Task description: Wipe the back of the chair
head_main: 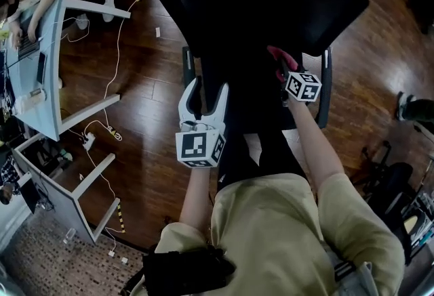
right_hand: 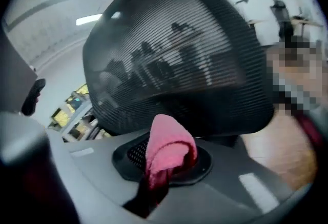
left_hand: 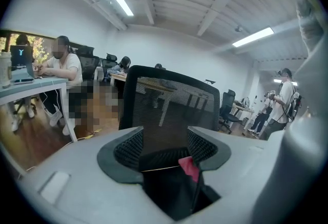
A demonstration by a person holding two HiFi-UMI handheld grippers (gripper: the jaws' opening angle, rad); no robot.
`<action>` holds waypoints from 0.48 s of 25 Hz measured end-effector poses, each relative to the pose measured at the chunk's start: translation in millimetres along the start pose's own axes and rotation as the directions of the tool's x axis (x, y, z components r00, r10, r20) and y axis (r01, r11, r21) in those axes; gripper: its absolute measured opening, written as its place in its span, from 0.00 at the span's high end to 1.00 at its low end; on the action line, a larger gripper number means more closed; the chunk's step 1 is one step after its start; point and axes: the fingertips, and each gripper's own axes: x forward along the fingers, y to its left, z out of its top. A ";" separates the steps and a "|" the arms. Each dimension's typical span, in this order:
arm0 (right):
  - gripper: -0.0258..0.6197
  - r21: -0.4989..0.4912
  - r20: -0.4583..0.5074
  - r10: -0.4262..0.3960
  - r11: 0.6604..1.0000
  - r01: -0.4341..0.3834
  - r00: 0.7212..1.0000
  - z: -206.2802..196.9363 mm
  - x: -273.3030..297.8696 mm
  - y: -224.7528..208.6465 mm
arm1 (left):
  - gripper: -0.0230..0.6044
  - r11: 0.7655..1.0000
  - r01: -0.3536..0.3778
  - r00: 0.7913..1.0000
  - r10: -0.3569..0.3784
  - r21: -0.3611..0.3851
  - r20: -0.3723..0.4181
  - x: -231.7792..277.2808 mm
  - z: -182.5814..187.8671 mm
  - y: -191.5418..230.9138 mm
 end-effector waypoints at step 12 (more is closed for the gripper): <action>0.89 -0.162 -0.200 0.316 0.923 -0.350 0.927 -52.6 140.3 205.7 | 0.57 0.994 -0.112 0.994 0.112 -0.002 -0.017 -32.3 -9.6 51.2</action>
